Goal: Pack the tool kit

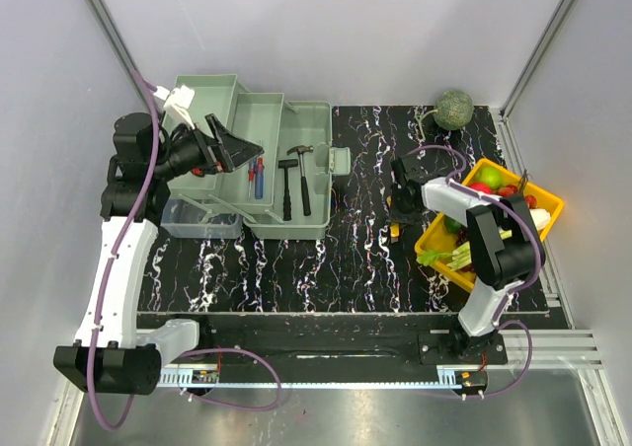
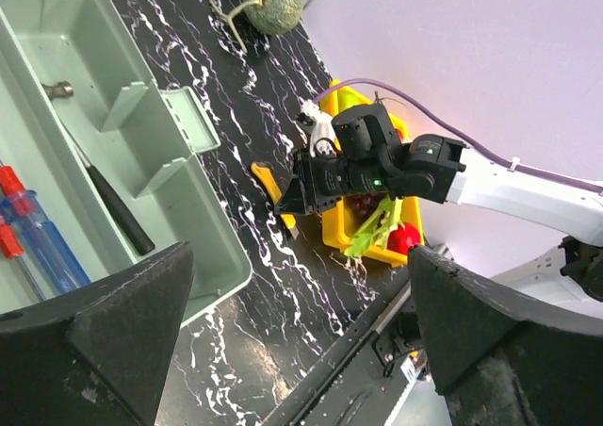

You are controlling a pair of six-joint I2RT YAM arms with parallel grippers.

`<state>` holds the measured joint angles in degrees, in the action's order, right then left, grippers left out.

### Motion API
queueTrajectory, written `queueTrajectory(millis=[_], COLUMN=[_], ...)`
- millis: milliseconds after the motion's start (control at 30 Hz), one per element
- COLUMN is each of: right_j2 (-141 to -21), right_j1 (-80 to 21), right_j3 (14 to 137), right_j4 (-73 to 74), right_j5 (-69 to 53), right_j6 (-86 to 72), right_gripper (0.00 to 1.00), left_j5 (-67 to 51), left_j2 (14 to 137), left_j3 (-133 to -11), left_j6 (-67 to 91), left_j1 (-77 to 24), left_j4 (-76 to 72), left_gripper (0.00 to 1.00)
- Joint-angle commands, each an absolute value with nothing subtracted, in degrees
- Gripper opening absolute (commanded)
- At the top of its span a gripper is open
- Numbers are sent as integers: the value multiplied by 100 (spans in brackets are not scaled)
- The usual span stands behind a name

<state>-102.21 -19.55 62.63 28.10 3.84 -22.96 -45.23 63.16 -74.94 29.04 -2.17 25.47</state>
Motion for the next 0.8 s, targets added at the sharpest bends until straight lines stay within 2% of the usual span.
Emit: queueTrajectory(millis=[0, 367, 600, 767], right_j2=[-9555, -7007, -5960, -5634], right_j1=[-1978, -1986, -1986, -1986], right_j3=[6118, 5301, 4861, 4790], right_j4=[2786, 1794, 670, 422], right_j5=[-271, -2521, -4260, -4702], right_j6=[-2522, -3260, -3910, -4148], right_gripper=[0, 0, 0, 0], left_j5=[-4694, -3595, -3726, -3964], left_j2=[6337, 7188, 7988, 8209], left_j3=[-7357, -7146, -7373, -7374], left_j6=[3138, 3471, 3472, 3647], left_j1=[-412, -2319, -3234, -3550], left_j4=[1978, 1205, 317, -280], left_gripper=[99, 99, 99, 99])
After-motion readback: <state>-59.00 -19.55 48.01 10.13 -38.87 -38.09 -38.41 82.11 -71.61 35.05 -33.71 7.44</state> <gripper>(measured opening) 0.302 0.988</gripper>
